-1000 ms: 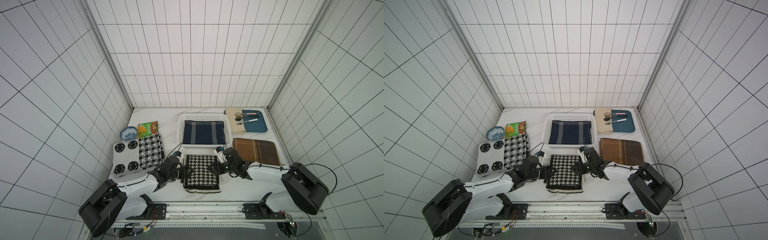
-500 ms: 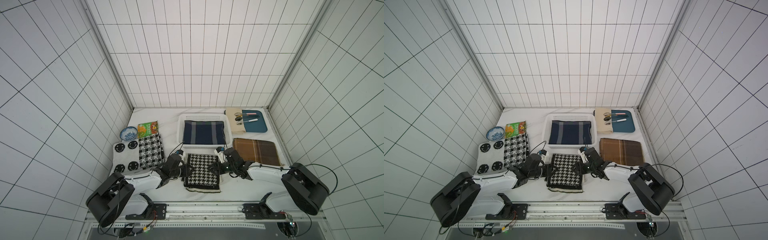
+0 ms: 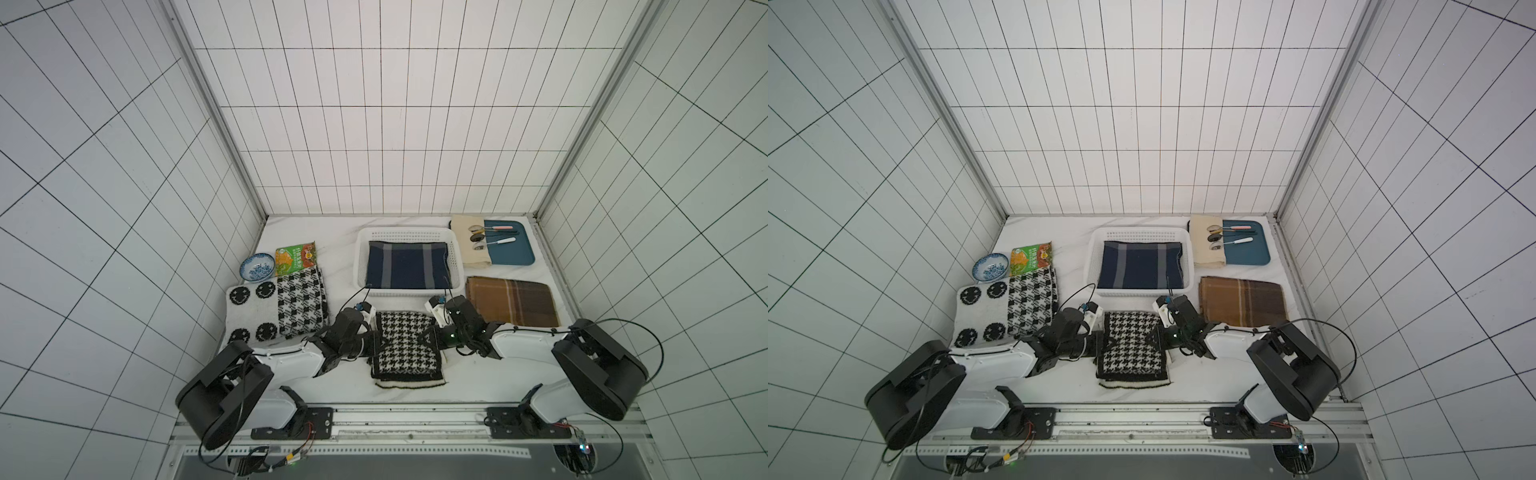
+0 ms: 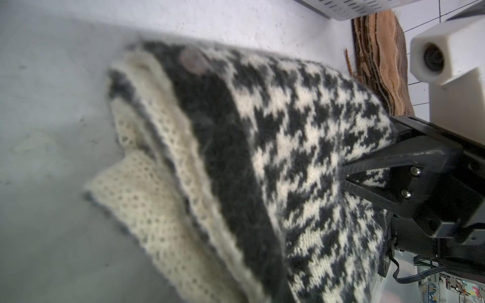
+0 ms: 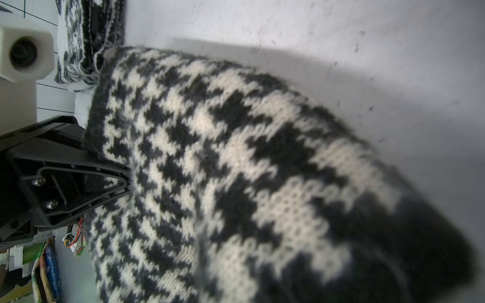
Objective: Put the folded scarf in the basket
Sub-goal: Pick up the scarf at the center of the board, then place the scarf in the basket.
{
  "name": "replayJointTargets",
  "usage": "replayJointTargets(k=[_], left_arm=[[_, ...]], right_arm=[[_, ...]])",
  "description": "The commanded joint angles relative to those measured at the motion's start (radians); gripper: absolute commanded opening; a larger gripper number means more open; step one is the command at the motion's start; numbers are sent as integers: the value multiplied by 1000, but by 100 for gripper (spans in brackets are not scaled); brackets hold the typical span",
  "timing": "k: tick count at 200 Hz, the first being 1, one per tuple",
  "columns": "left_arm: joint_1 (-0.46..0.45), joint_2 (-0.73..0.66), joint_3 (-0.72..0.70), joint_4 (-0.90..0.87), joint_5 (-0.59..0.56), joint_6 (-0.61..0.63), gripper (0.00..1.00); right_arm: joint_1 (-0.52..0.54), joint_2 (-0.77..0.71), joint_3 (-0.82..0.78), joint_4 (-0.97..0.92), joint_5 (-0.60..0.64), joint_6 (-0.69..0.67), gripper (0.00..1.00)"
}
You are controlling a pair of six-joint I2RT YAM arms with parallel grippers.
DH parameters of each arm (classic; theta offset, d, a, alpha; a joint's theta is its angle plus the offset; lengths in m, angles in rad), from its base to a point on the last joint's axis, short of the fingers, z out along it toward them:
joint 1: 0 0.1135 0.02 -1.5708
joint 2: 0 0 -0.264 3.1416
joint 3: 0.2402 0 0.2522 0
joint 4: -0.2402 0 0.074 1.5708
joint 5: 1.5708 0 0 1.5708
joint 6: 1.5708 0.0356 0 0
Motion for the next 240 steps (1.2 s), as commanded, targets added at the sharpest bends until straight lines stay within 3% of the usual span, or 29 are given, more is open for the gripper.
replayJointTargets(k=[1, 45, 75, 100, 120, 141, 178, 215, 240], left_arm=[[-37, -69, 18, -21, 6, 11, 0], [-156, -252, 142, -223, -165, 33, 0], [-157, -297, 243, -309, -241, 40, 0], [-148, -276, 340, -309, -270, 42, 0], [-128, -228, 469, -363, -325, 83, 0], [-49, -139, 573, -370, -361, 100, 0], [137, 142, 743, -327, -187, 69, 0], [174, 364, 875, -250, -209, 87, 0], [192, 476, 954, -261, -239, 120, 0]], right_arm=[[10, -58, 4, -99, -14, -32, 0], [24, -262, 79, -328, 68, -87, 0], [22, -387, 192, -507, 136, -128, 0], [-1, -393, 336, -628, 153, -188, 0], [-47, -320, 486, -713, 157, -244, 0], [-111, -212, 638, -776, 148, -303, 0], [-216, 30, 851, -825, 145, -400, 0], [-310, 327, 1098, -871, 133, -417, 0], [-334, 463, 1178, -871, 122, -428, 0]])
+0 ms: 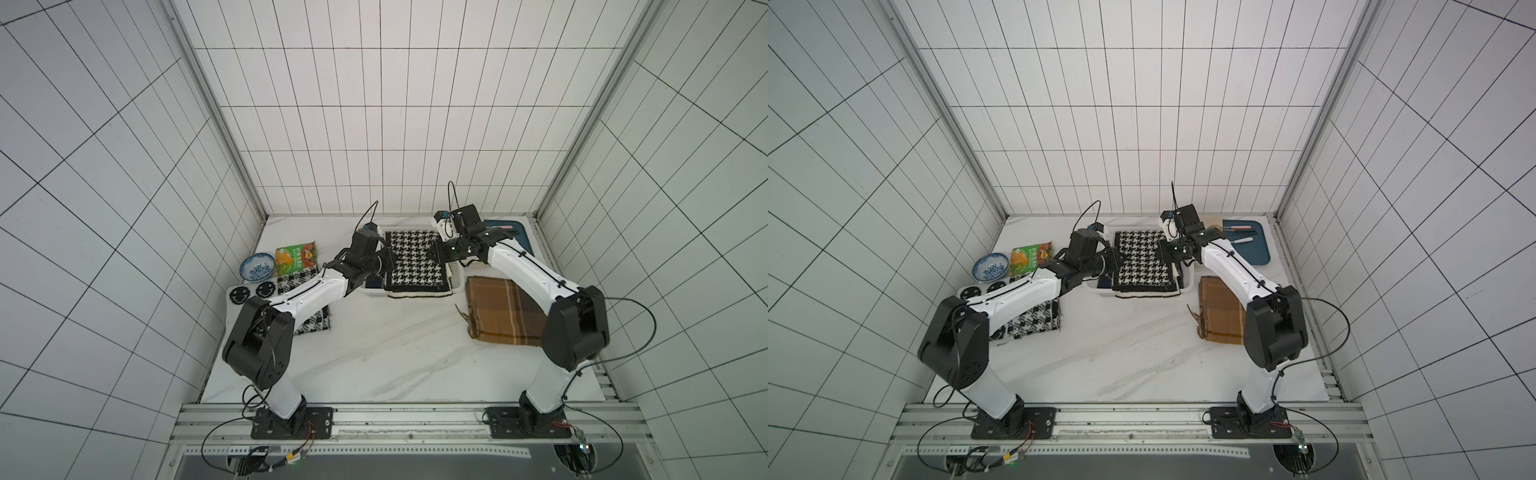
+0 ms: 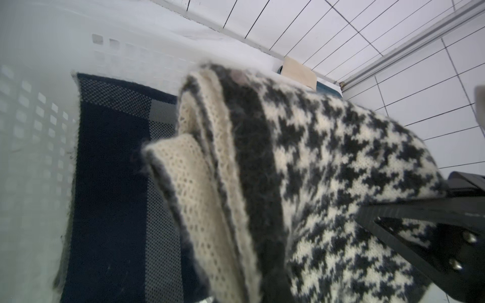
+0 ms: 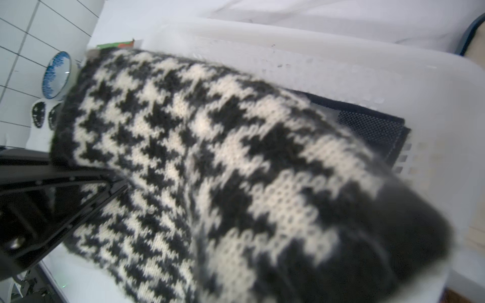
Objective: Put the folded scarf in the basket
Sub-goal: Place the scarf in the basket.
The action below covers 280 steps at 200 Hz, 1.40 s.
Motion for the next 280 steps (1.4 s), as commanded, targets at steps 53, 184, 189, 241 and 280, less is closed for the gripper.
replayJointTargets(k=[53, 184, 189, 241, 280], left_arm=[[88, 220, 132, 83, 10, 8, 0], [101, 192, 47, 155, 11, -24, 41], [101, 184, 46, 147, 2, -24, 46], [101, 81, -55, 203, -26, -45, 67], [89, -65, -130, 226, -32, -40, 68]], right_arm=[[-47, 226, 129, -38, 7, -44, 0], [-35, 184, 103, -42, 63, -30, 51], [-34, 171, 92, -33, 74, -28, 52], [-24, 49, 25, -37, 148, -32, 56], [28, -70, -60, -78, 239, -41, 59]])
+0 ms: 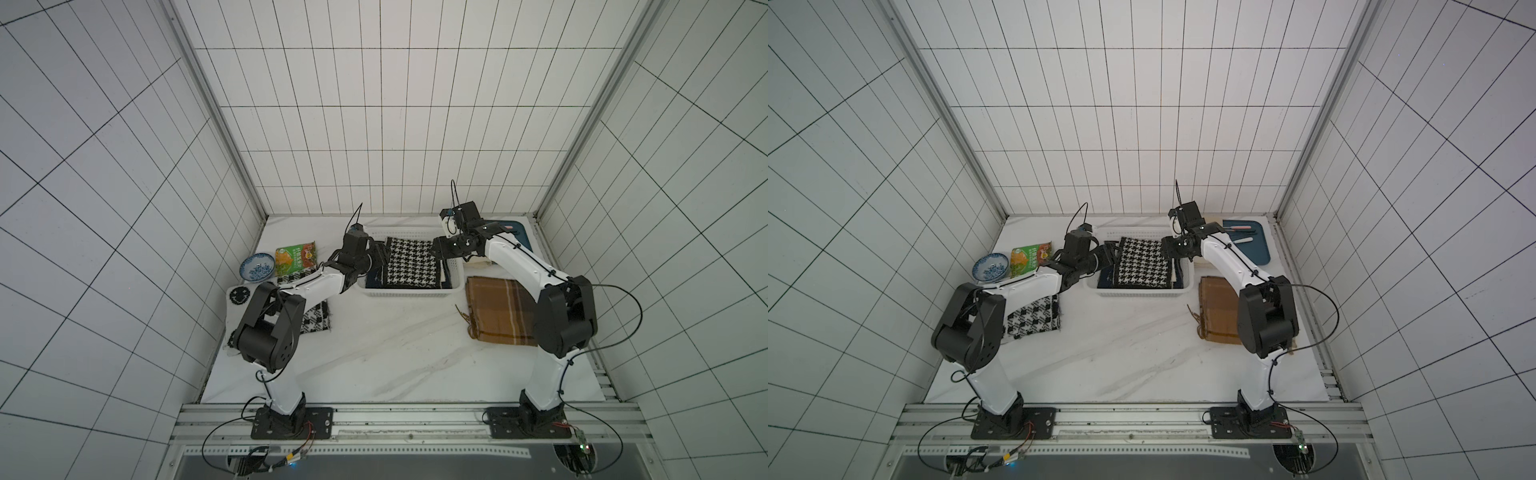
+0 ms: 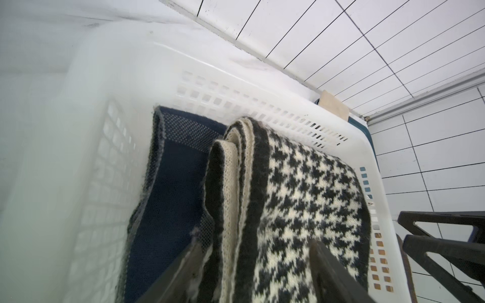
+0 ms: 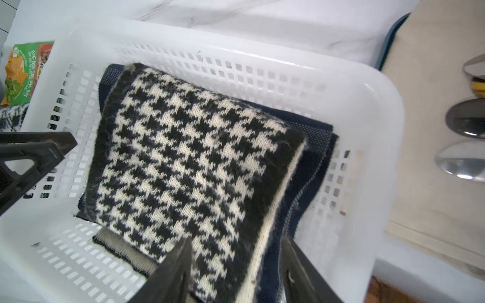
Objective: Put the folded scarf in the basket
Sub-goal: Place the scarf in the basket, then move the scarf to the center of the board.
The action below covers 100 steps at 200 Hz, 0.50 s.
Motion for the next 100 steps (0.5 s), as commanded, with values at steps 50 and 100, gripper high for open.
replayJointTargets(k=[50, 100], left_arm=[[-55, -345, -350, 220, -24, -23, 67], [-67, -604, -575, 208, -7, 23, 68]], right_arm=[[148, -394, -404, -75, 258, 94, 53], [282, -689, -747, -38, 370, 260, 56]])
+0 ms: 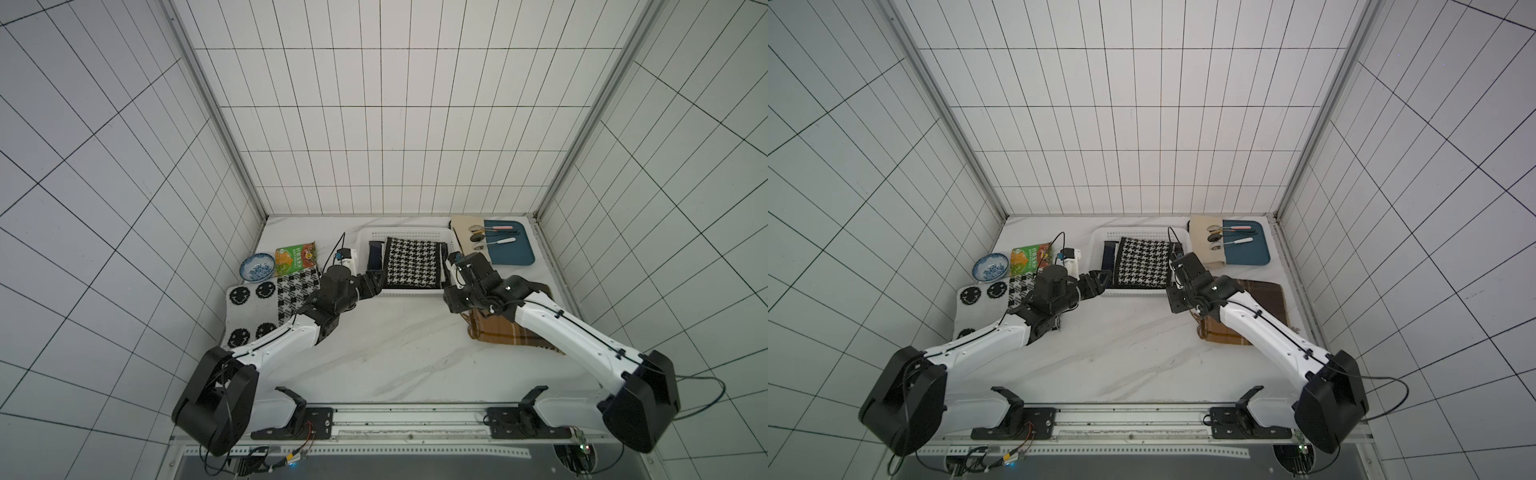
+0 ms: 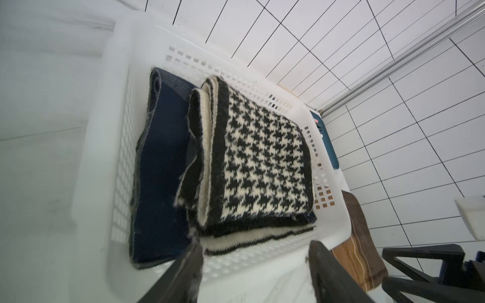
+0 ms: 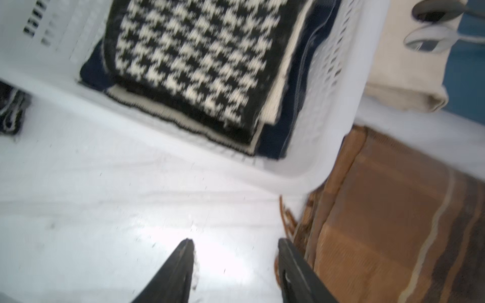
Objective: Put the folded scarf in the basket
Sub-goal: Move the scarf to the center of the board.
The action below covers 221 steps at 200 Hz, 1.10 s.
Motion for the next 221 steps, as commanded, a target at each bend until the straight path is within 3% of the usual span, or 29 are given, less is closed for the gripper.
replayJointTargets(k=[1, 41, 55, 88, 118, 139, 166, 195, 221], left_arm=[[-5, -109, -69, 27, 9, 32, 67], [-31, -303, -164, -54, 13, 52, 67], [-31, -329, -181, -87, 31, 64, 68], [-25, -377, -232, -106, 25, 62, 68], [-17, -391, -233, -107, 39, 53, 68], [-10, -411, -234, -113, 61, 50, 69], [-4, -432, -251, -86, 81, 33, 69], [-3, -436, -251, -84, 113, 23, 69], [-3, -445, -258, -80, 125, 13, 68]], right_arm=[[10, -74, -149, 8, 103, 114, 56], [-19, -42, -242, 83, 216, 165, 63], [-66, 15, -238, 108, 185, 165, 63], [-120, 134, -227, 128, 237, 153, 64], [-142, 243, -202, 145, 181, 150, 63], [-146, 328, -151, 92, 223, 159, 61], [-140, 348, -159, 96, 281, 188, 54], [-139, 370, -180, 99, 261, 205, 48], [-107, 362, -188, 83, 261, 232, 32]])
